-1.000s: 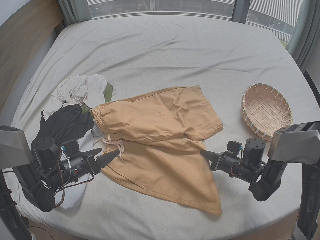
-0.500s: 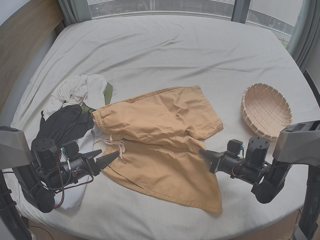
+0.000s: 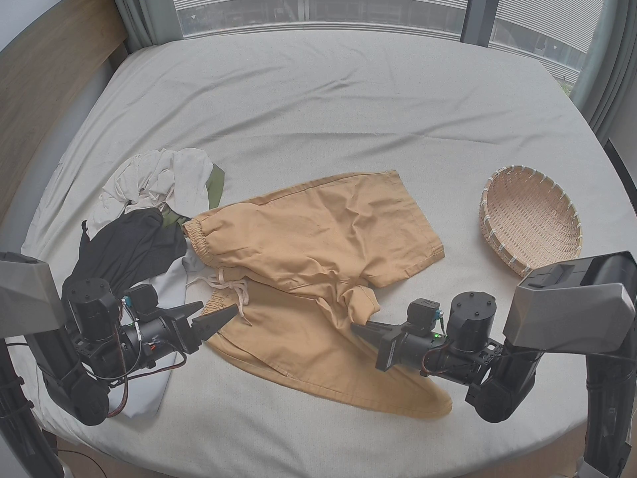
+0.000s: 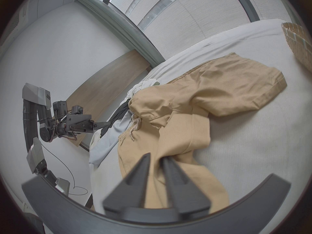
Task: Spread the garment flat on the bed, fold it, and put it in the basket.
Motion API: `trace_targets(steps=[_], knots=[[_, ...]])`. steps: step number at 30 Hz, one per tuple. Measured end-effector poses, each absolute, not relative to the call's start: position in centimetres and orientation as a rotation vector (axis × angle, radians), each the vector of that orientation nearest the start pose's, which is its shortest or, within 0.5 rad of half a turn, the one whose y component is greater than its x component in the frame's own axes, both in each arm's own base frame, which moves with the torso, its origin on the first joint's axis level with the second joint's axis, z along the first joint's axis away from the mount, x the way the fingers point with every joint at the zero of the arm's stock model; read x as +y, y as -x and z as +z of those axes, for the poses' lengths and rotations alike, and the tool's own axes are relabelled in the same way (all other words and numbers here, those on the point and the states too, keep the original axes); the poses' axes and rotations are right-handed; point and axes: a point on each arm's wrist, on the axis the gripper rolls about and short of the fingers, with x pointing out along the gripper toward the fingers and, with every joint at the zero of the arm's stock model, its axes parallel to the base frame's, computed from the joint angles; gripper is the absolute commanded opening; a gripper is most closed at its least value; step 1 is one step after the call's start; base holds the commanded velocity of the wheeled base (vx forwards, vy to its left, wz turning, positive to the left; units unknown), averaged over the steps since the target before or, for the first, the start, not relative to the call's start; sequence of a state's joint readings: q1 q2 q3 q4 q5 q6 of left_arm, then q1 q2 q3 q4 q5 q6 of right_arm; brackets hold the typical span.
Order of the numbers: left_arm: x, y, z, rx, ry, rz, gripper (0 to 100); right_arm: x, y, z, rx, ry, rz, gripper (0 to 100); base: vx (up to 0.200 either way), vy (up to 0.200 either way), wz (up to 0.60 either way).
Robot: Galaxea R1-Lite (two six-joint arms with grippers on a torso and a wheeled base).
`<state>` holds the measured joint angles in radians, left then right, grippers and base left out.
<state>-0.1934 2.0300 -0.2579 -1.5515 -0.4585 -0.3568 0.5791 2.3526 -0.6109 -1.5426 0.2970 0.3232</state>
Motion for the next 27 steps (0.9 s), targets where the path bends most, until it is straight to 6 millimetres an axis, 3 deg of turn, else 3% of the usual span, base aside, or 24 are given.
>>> trace_targets(steps=[7,18,27], knots=[[-6.0,-26.2,6.0,0.340,0.373,-0.598,100,19.1,-28.7,1.6,0.350,-0.278,0.817,100,0.000,0.000,0.00],[-6.0,-26.3,6.0,0.339,0.374,-0.596,100,14.2,-26.7,3.1,0.382,-0.261,0.710,100,0.000,0.000,0.00],[-6.0,-26.3,6.0,0.336,0.374,-0.596,100,13.8,-26.3,2.4,0.423,-0.253,0.698,100,0.000,0.000,0.00]])
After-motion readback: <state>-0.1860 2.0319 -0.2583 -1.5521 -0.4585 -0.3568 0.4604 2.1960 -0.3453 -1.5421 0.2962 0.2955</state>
